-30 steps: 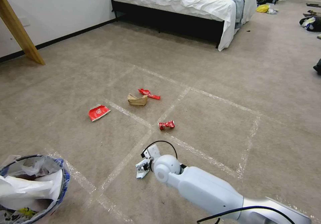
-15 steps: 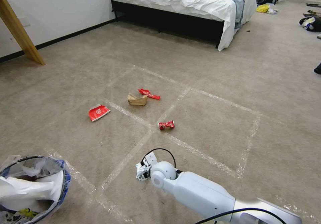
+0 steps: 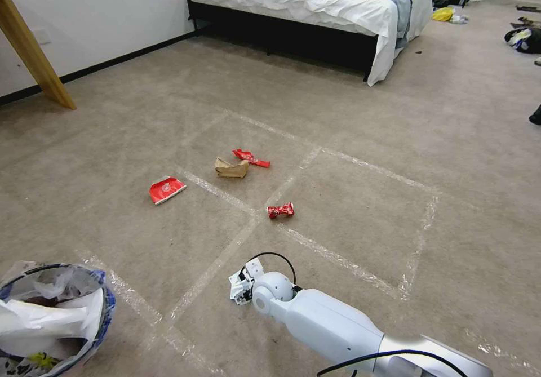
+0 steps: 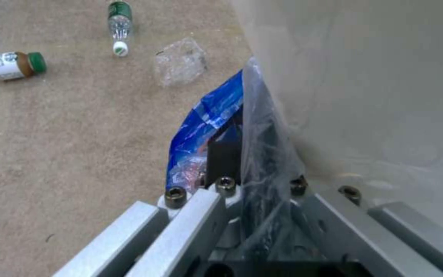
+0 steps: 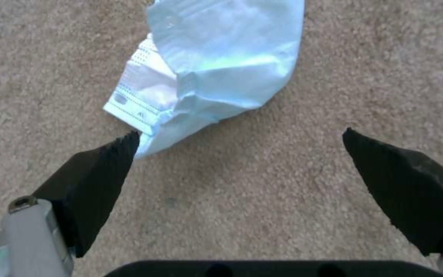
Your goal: Pick up the trash bin and place the garbage on the floor into it.
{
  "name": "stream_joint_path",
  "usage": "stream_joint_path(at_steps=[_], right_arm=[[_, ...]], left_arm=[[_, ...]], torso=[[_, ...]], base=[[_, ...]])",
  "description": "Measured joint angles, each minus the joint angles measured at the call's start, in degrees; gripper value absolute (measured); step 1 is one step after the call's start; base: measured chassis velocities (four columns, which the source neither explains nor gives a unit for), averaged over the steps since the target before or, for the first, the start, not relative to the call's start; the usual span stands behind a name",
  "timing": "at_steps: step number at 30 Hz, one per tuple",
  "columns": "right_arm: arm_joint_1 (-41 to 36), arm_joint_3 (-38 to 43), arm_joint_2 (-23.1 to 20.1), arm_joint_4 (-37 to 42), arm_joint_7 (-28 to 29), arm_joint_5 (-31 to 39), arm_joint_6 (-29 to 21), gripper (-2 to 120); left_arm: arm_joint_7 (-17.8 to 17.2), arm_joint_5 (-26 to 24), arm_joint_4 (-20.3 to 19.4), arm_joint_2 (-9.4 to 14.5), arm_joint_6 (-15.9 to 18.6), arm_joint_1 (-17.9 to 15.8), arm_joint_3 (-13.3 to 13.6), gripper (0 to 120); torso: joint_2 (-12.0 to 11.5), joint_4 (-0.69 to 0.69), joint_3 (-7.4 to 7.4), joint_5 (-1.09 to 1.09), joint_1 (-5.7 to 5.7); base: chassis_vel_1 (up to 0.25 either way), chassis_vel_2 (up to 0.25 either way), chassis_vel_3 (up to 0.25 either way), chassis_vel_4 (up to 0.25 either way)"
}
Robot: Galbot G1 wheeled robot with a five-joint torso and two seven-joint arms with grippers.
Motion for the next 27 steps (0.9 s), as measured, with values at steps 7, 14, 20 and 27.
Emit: stream_joint_path(at_steps=[7, 14, 20, 27], right_arm=[[-0.2, 0.5, 0.8, -1.3, -1.2, -0.9, 0.0, 75], [-0.5, 0.4, 1.6, -2.5, -2.0, -1.9, 0.0, 54], [-0.8, 0.2, 2.2, -3.0, -2.2, -2.7, 0.0, 33], [-1.1, 0.2, 2.2, -2.9, -2.4, -3.6, 0.7, 10]], left_arm=[[-0.2, 0.2, 0.2, 0.1, 0.1, -0.5, 0.5, 1], [-0.2, 0.3, 0.5, 0.1, 0.1, -0.8, 0.6, 1], [-0.3, 0.3, 0.5, 0.1, 0.1, -0.8, 0.7, 1], [-0.3, 0.4, 0.6, 0.0, 0.0, -0.8, 0.7, 1]], torso=[[0.0, 0.00, 0.00, 0.00, 0.00], [0.0, 0.00, 0.00, 0.00, 0.00], [0.0, 0.00, 0.00, 0.00, 0.00], [0.0, 0.00, 0.00, 0.00, 0.00]], base=[[0.000, 0.000, 0.000, 0.000], [0.000, 0.000, 0.000, 0.000], [0.000, 0.000, 0.000, 0.000], [0.000, 0.000, 0.000, 0.000]])
